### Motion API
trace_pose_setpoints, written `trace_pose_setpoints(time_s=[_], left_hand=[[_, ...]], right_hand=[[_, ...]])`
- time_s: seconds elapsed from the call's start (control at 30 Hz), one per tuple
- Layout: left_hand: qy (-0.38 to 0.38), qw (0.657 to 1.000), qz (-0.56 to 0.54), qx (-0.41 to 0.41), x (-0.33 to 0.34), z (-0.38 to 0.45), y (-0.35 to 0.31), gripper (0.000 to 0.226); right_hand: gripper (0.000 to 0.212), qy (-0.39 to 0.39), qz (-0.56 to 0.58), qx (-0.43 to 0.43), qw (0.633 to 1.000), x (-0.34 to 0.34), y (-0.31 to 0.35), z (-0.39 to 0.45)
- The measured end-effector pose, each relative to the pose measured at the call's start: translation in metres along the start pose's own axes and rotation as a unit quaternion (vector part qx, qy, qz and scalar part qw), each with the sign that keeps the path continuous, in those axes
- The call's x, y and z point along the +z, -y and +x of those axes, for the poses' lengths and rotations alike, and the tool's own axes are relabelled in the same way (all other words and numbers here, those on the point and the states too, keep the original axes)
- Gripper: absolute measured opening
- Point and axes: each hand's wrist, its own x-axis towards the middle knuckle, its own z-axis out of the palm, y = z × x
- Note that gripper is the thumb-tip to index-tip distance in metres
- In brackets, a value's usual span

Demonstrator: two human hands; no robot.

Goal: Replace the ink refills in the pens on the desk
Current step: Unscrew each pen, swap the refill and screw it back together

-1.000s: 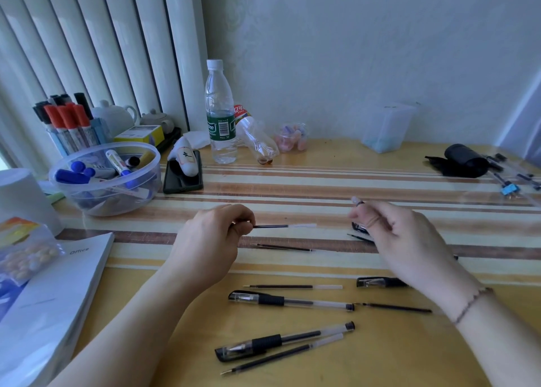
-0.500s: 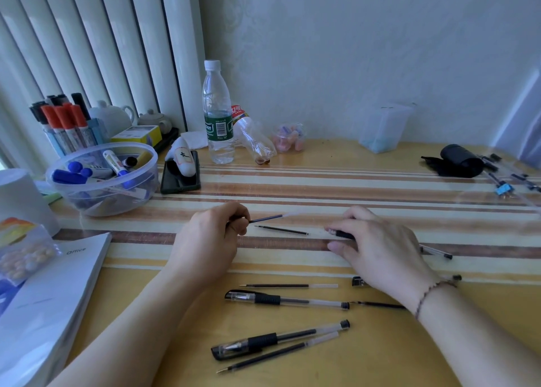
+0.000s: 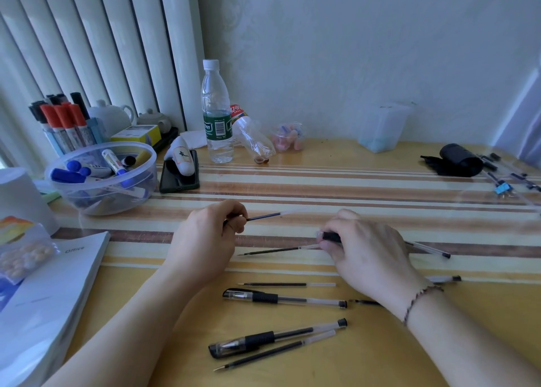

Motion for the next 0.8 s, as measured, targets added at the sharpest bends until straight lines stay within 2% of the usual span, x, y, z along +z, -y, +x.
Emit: trace_pose_setpoints(time_s=[0.33, 0.8], left_hand=[[0.037, 0.998, 0.033, 0.031, 0.0045, -0.0005, 0.0018, 0.022], [0.039, 0.998, 0.028, 0.032, 0.0058, 0.0008, 0.0052, 0.022]], right_hand=[[0.023, 0.022, 0.003, -0.01, 1.0, 0.0018, -0.0001, -0.0021], [0.025, 0.034, 0.019, -0.006, 0.999, 0.0029, -0.0013, -0.0018]])
